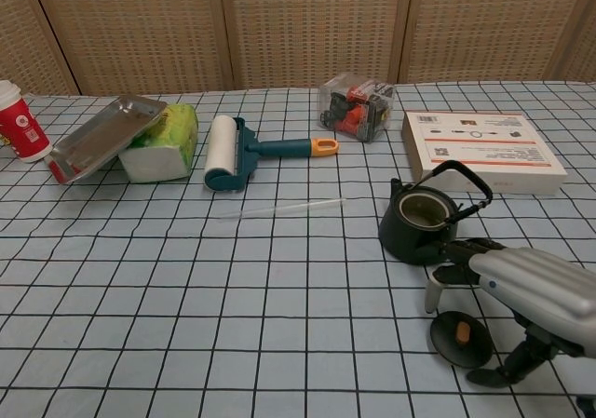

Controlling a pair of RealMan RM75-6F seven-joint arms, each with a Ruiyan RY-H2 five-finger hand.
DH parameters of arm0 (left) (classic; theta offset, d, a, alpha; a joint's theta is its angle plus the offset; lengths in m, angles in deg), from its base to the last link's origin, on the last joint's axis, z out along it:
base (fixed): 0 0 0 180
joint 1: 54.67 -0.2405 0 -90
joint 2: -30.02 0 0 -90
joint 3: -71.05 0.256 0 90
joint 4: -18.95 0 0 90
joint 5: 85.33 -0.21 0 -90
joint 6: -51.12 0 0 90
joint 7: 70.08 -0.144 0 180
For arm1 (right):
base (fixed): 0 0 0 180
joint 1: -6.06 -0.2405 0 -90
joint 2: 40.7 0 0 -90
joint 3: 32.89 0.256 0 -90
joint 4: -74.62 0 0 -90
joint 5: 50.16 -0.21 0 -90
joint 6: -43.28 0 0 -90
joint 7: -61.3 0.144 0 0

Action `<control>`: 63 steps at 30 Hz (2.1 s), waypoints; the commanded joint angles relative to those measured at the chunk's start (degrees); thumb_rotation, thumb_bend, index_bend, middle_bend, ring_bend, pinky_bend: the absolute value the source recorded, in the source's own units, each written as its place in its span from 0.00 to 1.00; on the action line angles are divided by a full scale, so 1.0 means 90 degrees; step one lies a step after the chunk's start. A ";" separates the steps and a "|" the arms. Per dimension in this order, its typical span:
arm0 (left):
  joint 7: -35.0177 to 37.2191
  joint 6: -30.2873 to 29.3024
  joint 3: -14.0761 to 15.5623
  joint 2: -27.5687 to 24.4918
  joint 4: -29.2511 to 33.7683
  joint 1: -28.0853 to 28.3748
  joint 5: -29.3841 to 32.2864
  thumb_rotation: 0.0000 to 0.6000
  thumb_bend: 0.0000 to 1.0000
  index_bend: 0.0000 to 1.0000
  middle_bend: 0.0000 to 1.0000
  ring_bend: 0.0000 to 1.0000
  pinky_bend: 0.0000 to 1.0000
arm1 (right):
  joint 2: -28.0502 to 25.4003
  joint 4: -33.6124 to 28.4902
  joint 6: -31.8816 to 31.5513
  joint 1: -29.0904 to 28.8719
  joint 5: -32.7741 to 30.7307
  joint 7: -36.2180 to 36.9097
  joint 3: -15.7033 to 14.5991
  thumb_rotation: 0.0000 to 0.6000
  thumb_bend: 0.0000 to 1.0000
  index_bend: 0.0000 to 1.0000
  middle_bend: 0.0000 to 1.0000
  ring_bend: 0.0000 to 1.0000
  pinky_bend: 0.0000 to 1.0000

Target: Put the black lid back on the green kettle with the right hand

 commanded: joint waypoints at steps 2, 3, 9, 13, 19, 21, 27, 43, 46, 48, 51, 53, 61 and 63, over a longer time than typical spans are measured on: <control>-0.0009 0.0001 0.0008 0.0002 0.0001 0.0002 -0.0014 1.00 0.07 0.00 0.00 0.00 0.00 | 0.0026 0.0057 0.0017 -0.0030 -0.0010 0.0019 -0.0010 1.00 0.32 0.43 0.01 0.00 0.00; -0.0011 -0.0001 0.0010 0.0003 0.0003 0.0001 -0.0018 1.00 0.07 0.00 0.00 0.00 0.00 | 0.0029 0.0062 0.0013 -0.0034 -0.0012 0.0023 -0.0010 1.00 0.32 0.43 0.02 0.00 0.00; -0.0047 0.0009 0.0023 0.0017 0.0001 0.0008 -0.0037 1.00 0.07 0.00 0.00 0.00 0.00 | -0.0001 0.0021 -0.0074 -0.0036 0.0011 0.0047 -0.0018 1.00 0.32 0.49 0.05 0.00 0.00; -0.0058 0.0002 0.0027 0.0022 0.0004 0.0007 -0.0045 1.00 0.07 0.00 0.00 0.00 0.00 | -0.0045 -0.0031 -0.0150 -0.0028 0.0049 0.0054 -0.0029 1.00 0.32 0.51 0.07 0.00 0.00; -0.0076 -0.0004 0.0035 0.0027 0.0008 0.0006 -0.0060 1.00 0.07 0.00 0.00 0.00 0.00 | -0.0122 -0.0147 -0.0248 -0.0023 0.0109 0.0018 -0.0057 1.00 0.32 0.53 0.08 0.00 0.00; -0.0082 -0.0003 0.0035 0.0030 0.0007 0.0007 -0.0058 1.00 0.07 0.00 0.00 0.00 0.00 | -0.0144 -0.0184 -0.0280 -0.0016 0.0125 0.0016 -0.0069 1.00 0.32 0.53 0.09 0.00 0.00; -0.0087 -0.0005 0.0037 0.0034 0.0004 0.0007 -0.0062 1.00 0.07 0.00 0.00 0.00 0.00 | -0.0227 -0.0303 -0.0388 -0.0004 0.0192 -0.0011 -0.0093 1.00 0.33 0.54 0.09 0.00 0.00; -0.0095 -0.0019 0.0044 0.0036 0.0011 0.0004 -0.0075 1.00 0.07 0.00 0.00 0.00 0.00 | -0.0802 -0.1163 -0.0846 -0.0029 0.0368 -0.0406 0.0157 1.00 0.32 0.54 0.09 0.00 0.00; -0.0092 -0.0016 0.0044 0.0036 0.0011 0.0007 -0.0075 1.00 0.07 0.00 0.00 0.00 0.00 | -0.0878 -0.1322 -0.0845 -0.0076 0.0313 -0.0515 0.0257 1.00 0.32 0.54 0.09 0.00 0.00; -0.0093 -0.0009 0.0043 0.0036 0.0009 0.0010 -0.0070 1.00 0.07 0.00 0.00 0.00 0.00 | -0.0898 -0.1387 -0.0808 -0.0130 0.0231 -0.0566 0.0355 1.00 0.32 0.54 0.09 0.00 0.00; -0.0087 -0.0006 0.0028 0.0030 0.0012 0.0012 -0.0043 1.00 0.07 0.00 0.00 0.00 0.00 | -0.0905 -0.1453 -0.0679 -0.0247 0.0028 -0.0619 0.0534 1.00 0.33 0.54 0.09 0.00 0.00; -0.0058 -0.0038 -0.0001 0.0021 0.0016 0.0005 -0.0017 1.00 0.07 0.00 0.00 0.00 0.00 | -0.0898 -0.1493 -0.0541 -0.0375 -0.0157 -0.0641 0.0702 1.00 0.32 0.54 0.09 0.00 0.00; -0.0027 0.0033 -0.0058 -0.0002 -0.0003 0.0038 0.0109 1.00 0.07 0.00 0.00 0.00 0.00 | -0.0730 -0.1286 -0.0092 -0.0892 -0.0855 -0.0908 0.1297 1.00 0.33 0.54 0.09 0.00 0.00; -0.0020 0.0078 -0.0071 0.0002 -0.0011 0.0057 0.0150 1.00 0.07 0.00 0.00 0.00 0.00 | -0.0677 -0.1180 0.0002 -0.0999 -0.1031 -0.0949 0.1402 1.00 0.32 0.54 0.09 0.00 0.00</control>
